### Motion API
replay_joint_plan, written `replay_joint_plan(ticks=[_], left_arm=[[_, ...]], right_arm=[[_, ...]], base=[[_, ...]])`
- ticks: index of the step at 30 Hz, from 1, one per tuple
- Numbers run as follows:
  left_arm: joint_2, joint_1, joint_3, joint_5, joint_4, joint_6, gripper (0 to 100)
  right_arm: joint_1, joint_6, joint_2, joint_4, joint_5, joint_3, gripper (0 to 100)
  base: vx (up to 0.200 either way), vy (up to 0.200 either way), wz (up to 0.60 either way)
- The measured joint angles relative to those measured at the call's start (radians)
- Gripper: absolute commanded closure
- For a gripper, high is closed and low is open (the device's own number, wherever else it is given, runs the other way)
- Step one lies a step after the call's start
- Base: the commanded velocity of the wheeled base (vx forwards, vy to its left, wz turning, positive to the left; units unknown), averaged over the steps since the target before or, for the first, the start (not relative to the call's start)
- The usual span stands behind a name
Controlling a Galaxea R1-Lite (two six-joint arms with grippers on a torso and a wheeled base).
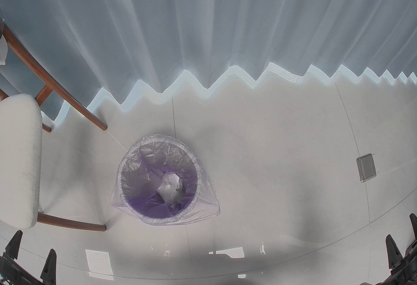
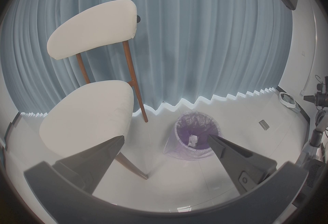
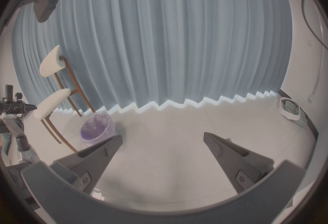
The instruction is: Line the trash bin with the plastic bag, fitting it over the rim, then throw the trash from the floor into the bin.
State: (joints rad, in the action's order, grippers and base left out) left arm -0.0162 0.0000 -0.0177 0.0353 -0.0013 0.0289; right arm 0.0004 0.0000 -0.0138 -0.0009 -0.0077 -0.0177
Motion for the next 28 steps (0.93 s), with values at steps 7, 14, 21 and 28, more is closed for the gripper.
replay_joint_plan(ticks=[7, 14, 21, 28], left_arm=[[0.000, 0.000, 0.000, 0.000, 0.000, 0.000, 0], [0.000, 0.000, 0.000, 0.000, 0.000, 0.000, 0], [0.000, 0.000, 0.000, 0.000, 0.000, 0.000, 0], [0.000, 0.000, 0.000, 0.000, 0.000, 0.000, 0]], right_arm=[[0.000, 0.000, 0.000, 0.000, 0.000, 0.000, 0], [0.000, 0.000, -0.001, 0.000, 0.000, 0.000, 0], [0.000, 0.002, -0.001, 0.000, 0.000, 0.000, 0], [0.000, 0.008, -0.001, 0.000, 0.000, 0.000, 0]], base=[[0.000, 0.000, 0.00], [0.000, 0.000, 0.00], [0.000, 0.000, 0.00], [0.000, 0.000, 0.00]])
